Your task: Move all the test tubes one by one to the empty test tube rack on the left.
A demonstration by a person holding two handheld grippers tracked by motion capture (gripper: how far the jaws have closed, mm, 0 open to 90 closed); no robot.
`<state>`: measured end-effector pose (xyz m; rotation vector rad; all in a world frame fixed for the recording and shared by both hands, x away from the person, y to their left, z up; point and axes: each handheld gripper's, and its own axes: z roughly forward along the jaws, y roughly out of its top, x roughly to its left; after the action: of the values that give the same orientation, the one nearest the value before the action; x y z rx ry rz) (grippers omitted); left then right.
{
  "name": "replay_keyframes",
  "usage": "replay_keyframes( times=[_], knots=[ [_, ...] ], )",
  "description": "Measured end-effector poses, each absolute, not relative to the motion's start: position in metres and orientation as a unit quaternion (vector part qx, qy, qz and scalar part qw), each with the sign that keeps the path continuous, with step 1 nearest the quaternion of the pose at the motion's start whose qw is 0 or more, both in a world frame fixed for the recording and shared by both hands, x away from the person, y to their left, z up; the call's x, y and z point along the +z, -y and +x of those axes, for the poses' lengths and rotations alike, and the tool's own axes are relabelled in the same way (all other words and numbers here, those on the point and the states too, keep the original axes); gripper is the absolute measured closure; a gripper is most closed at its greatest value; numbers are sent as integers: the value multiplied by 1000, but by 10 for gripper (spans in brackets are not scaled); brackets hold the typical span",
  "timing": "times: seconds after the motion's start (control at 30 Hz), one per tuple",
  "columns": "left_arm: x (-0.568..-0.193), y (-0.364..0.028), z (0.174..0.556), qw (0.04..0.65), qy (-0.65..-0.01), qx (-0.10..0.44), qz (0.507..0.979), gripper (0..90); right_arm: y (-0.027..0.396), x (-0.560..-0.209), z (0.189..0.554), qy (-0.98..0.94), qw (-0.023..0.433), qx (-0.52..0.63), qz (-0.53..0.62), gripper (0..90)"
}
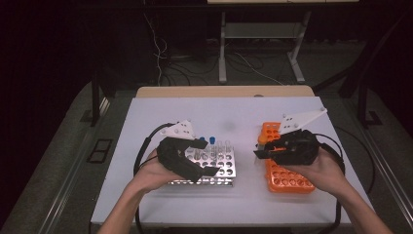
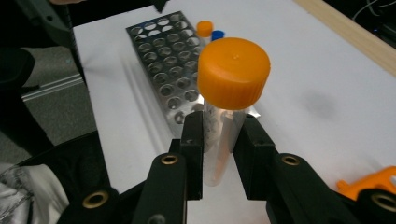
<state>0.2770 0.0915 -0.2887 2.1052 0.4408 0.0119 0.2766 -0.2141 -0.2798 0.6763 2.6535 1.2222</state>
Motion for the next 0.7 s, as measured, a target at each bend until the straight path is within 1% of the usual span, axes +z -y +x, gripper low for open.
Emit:
replay_keyframes(
  times=[0.17,0.27,0.53,0.7],
  knots=[
    [-284,-84,278,478,-168,-1,862,147,201,-283,272,-889,58,404,209,739],
    [-282,-78,278,480,-161,-5,862,177,192,-287,270,-893,49,401,200,739],
    [-278,-65,279,482,-140,-15,865,280,173,-295,266,-899,34,399,178,739],
    [-278,-58,278,482,-125,-21,867,375,161,-297,262,-903,27,397,162,738]
  ],
)
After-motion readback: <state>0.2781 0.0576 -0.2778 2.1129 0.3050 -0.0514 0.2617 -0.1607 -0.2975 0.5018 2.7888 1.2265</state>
